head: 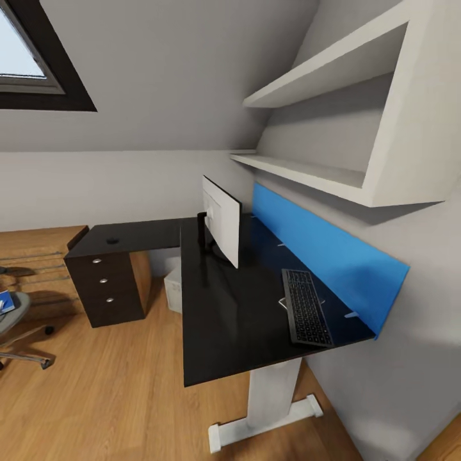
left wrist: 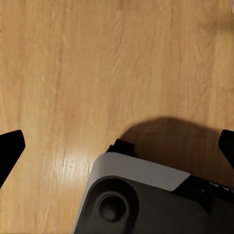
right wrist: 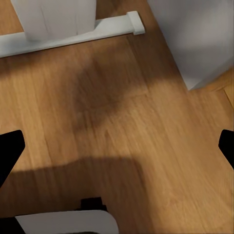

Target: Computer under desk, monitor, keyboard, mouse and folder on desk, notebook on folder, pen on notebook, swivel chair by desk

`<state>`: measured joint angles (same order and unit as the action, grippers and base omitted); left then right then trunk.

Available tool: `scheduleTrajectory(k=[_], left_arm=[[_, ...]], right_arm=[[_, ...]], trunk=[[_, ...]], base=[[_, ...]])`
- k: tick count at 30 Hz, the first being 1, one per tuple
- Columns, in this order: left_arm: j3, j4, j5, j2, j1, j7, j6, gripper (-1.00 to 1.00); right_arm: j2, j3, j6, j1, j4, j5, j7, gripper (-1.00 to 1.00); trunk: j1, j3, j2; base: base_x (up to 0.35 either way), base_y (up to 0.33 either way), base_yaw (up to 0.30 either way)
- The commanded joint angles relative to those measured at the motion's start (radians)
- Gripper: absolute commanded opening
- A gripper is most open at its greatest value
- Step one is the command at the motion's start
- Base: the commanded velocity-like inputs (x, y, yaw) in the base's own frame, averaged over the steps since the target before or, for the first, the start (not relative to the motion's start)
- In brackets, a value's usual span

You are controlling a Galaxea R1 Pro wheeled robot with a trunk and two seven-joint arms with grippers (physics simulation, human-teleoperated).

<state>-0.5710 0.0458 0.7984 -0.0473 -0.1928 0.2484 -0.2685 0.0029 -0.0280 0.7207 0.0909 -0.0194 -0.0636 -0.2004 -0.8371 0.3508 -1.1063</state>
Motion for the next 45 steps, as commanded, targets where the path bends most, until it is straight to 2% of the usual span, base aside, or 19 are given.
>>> scheduleTrajectory(k=[1,27,45], left_arm=[[-0.008,0.0,0.005,0.0,0.0,0.005,-0.002,1.0],[-0.005,0.0,0.013,0.0,0.0,0.011,0.0,1.0],[-0.007,0.0,0.008,-0.002,0.0,0.012,0.0,1.0]], right_arm=[[0.0,-0.003,0.003,0.001,-0.002,-0.007,-0.006,1.0],[-0.001,-0.003,0.003,0.001,-0.002,-0.007,-0.007,1.0],[0.0,-0.003,0.003,0.001,-0.002,-0.007,-0.006,1.0]], trunk=[[0.004,-0.002,0.007],[0.104,-0.084,0.189],[0.173,-0.14,0.315]], base=[[0.0,0.0,0.0],[-0.004,-0.005,0.0],[-0.191,-0.247,0.045]])
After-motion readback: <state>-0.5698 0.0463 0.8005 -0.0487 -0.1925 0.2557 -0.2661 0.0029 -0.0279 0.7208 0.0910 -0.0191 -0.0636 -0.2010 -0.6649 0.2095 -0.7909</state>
